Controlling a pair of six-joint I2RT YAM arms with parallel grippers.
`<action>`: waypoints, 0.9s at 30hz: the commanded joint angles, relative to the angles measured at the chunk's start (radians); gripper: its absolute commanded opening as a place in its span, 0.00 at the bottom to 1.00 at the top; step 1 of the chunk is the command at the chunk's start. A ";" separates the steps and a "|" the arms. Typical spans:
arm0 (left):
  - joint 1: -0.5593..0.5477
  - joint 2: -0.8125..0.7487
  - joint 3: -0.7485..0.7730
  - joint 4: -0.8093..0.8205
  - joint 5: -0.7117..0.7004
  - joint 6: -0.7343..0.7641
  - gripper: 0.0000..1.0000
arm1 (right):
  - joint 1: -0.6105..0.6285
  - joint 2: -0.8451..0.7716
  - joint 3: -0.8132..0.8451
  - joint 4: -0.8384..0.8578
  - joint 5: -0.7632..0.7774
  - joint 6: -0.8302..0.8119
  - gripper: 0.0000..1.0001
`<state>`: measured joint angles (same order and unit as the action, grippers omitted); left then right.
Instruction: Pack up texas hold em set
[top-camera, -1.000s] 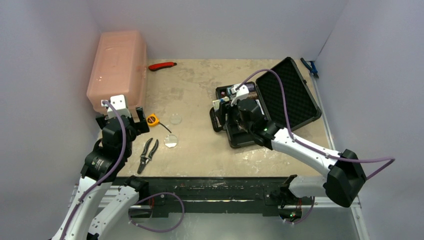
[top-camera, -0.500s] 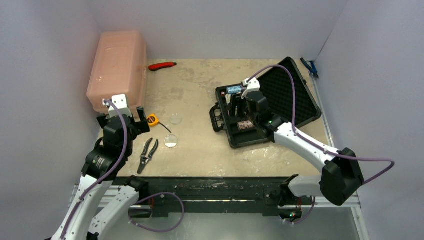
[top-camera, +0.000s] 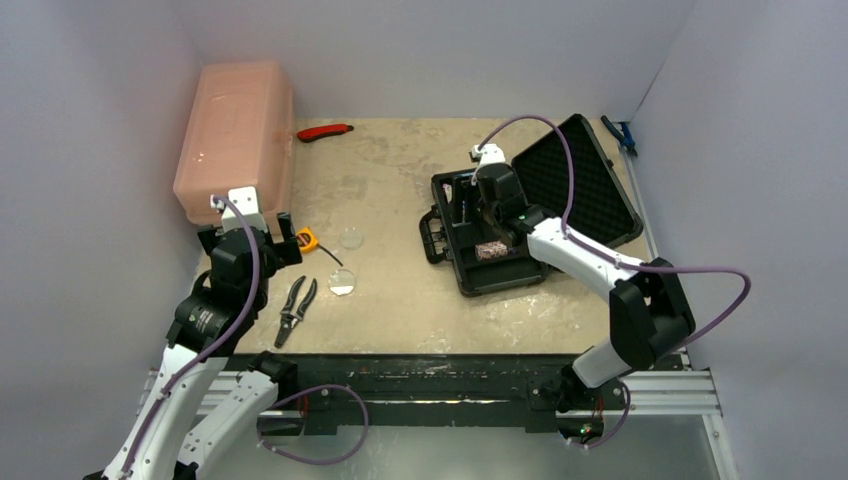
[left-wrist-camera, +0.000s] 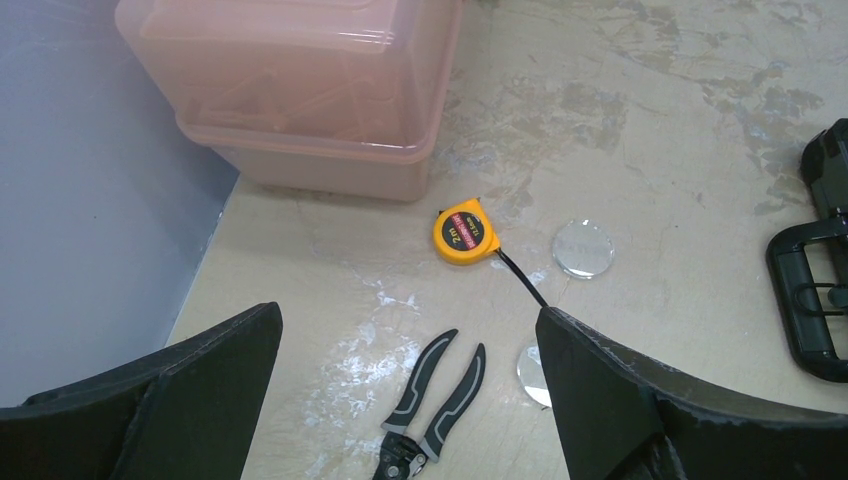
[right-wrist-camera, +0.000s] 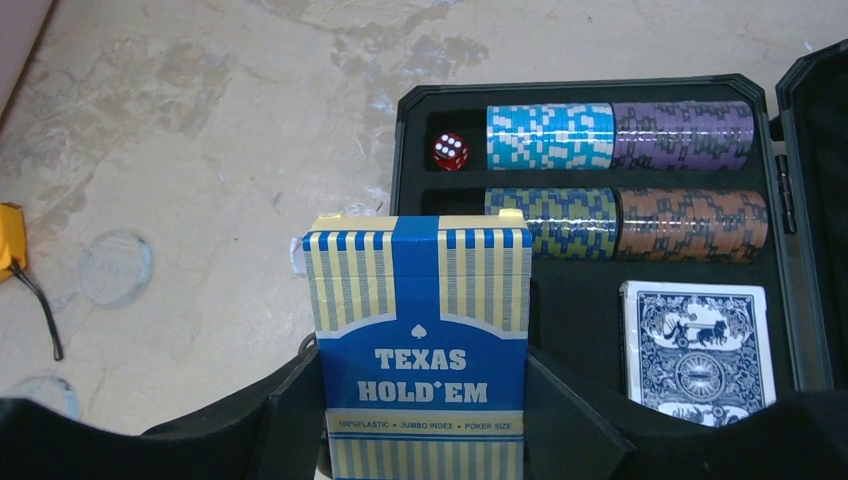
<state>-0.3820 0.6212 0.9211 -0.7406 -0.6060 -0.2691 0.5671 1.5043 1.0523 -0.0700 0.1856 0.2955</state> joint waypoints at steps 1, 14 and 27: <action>-0.001 0.009 0.005 0.028 0.005 0.010 1.00 | -0.009 0.042 0.088 0.012 -0.017 0.008 0.00; -0.002 0.007 0.007 0.028 0.005 0.011 1.00 | -0.012 0.132 0.112 0.014 0.000 0.010 0.00; -0.001 0.015 0.006 0.027 0.006 0.011 1.00 | -0.013 0.172 0.103 0.016 0.041 -0.019 0.00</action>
<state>-0.3820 0.6338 0.9211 -0.7410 -0.6052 -0.2691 0.5594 1.6890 1.1168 -0.1047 0.1925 0.2924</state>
